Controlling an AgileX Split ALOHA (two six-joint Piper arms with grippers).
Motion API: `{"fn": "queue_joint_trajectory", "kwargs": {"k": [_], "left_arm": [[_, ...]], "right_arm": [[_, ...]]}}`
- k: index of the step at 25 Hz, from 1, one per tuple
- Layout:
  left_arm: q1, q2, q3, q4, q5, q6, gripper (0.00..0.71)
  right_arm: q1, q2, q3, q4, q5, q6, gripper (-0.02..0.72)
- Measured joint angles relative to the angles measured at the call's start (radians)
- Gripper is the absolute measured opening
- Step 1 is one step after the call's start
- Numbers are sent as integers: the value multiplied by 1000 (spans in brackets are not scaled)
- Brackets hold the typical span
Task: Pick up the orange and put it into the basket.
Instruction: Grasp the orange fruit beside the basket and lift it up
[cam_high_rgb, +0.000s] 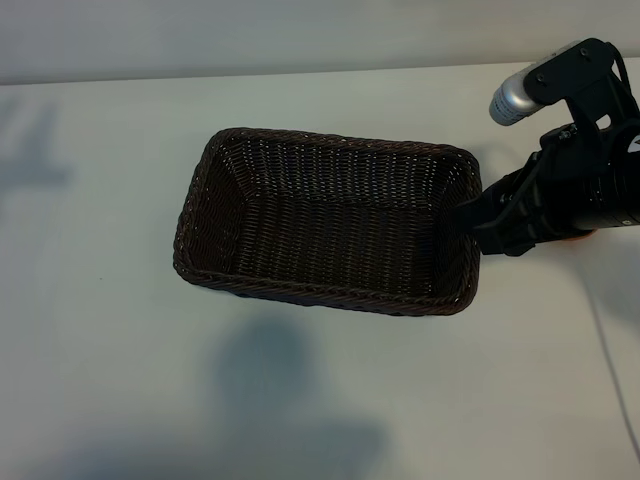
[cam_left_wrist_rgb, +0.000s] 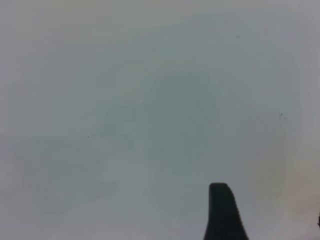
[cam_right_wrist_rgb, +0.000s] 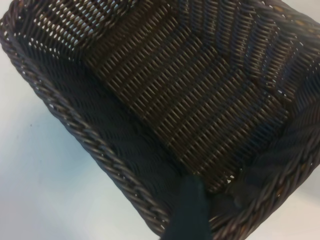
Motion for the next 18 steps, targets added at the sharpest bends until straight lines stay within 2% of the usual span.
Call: {"fn": "queue_joint_trajectory", "kwargs": {"k": [2,6,9,12,18], "left_arm": [[-1,0,0,0,0,0,479],[-43,-20,0,0,7,1,479],[-75,-109,3,0,-9,3,479],[-91,-188,3,-1,-59,4,479],[-91,-315,3,-1,-205,4,479]], "right_arm": [[0,0,0,0,-1,0,594],[0,0,0,0,-7,1,594],[0,0,0,0,-8,1,594],[0,0,0,0,-9,1,594],[0,0,0,0,-12,1,594]]}}
